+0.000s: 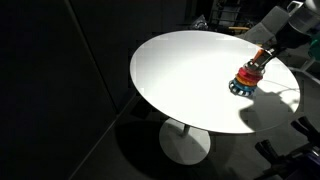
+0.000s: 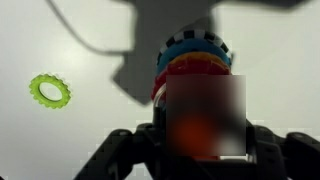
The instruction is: Pick up the black and white ring from the ring holder and put it on the table
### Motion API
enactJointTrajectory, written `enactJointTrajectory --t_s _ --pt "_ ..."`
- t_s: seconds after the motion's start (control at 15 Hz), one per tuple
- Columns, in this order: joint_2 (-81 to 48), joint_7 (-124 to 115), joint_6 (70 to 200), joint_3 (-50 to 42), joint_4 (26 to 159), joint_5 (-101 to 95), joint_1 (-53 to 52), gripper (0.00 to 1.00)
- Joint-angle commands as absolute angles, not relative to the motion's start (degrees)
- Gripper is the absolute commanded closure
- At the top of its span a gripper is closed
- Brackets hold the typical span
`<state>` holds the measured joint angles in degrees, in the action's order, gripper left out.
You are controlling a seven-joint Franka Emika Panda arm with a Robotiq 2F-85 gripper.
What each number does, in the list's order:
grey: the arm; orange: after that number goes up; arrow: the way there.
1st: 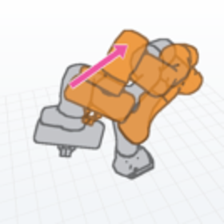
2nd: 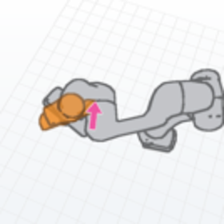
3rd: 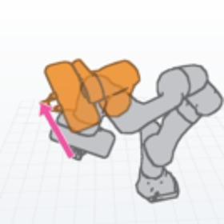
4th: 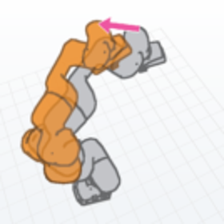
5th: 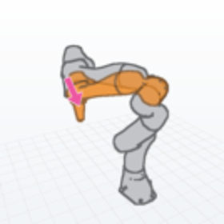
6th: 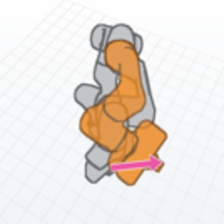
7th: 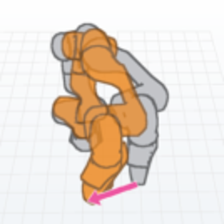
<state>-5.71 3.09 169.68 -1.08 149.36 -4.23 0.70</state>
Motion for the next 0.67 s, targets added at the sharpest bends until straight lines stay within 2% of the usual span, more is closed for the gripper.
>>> enactJointTrajectory --t_s 0.0,0.6 --pt "-5.4 2.5 169.7 -1.7 148.6 -5.9 0.4 0.59" --pt "1.0 0.2 166.5 -1.4 149.8 -6.8 -0.1 0.59"
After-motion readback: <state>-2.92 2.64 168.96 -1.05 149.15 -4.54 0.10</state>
